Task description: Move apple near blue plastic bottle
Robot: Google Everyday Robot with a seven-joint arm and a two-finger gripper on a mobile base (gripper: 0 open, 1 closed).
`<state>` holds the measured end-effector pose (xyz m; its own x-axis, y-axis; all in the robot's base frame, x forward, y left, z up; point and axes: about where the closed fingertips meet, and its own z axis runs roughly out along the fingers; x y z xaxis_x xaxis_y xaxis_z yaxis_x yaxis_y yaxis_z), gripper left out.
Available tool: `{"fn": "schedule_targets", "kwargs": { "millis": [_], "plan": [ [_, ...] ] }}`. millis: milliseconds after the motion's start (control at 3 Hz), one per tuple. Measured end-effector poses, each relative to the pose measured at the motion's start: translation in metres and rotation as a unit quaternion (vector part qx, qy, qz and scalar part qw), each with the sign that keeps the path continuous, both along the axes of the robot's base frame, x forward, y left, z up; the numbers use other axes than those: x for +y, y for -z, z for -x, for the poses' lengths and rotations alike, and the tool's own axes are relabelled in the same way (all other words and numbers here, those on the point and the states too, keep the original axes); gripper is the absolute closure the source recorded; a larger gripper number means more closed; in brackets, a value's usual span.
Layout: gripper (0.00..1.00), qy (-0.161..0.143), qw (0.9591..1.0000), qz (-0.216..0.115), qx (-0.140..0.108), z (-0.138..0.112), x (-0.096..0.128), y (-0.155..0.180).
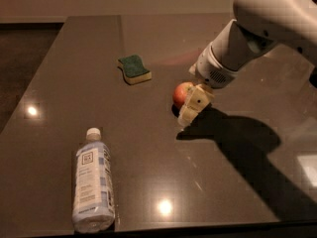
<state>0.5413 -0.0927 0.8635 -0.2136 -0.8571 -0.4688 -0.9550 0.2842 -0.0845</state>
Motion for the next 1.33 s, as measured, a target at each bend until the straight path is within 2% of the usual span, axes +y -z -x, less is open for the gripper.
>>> {"fn": "schedule_targets", "kwargs": {
  "millis": [333, 667, 1000, 1333],
  "plan": [
    [0.16, -0.001, 1.0000, 0.001, 0.004, 0.000, -0.001, 0.004],
    [0.39, -0.009, 0.9999, -0.006, 0.004, 0.001, 0.003, 0.002],
    [0.70, -0.039, 0.9990, -0.023, -0.002, 0.015, 0.024, -0.011],
    [0.99, -0.080, 0.9961, -0.036, -0.007, 0.039, 0.052, -0.021]
  ]
}}
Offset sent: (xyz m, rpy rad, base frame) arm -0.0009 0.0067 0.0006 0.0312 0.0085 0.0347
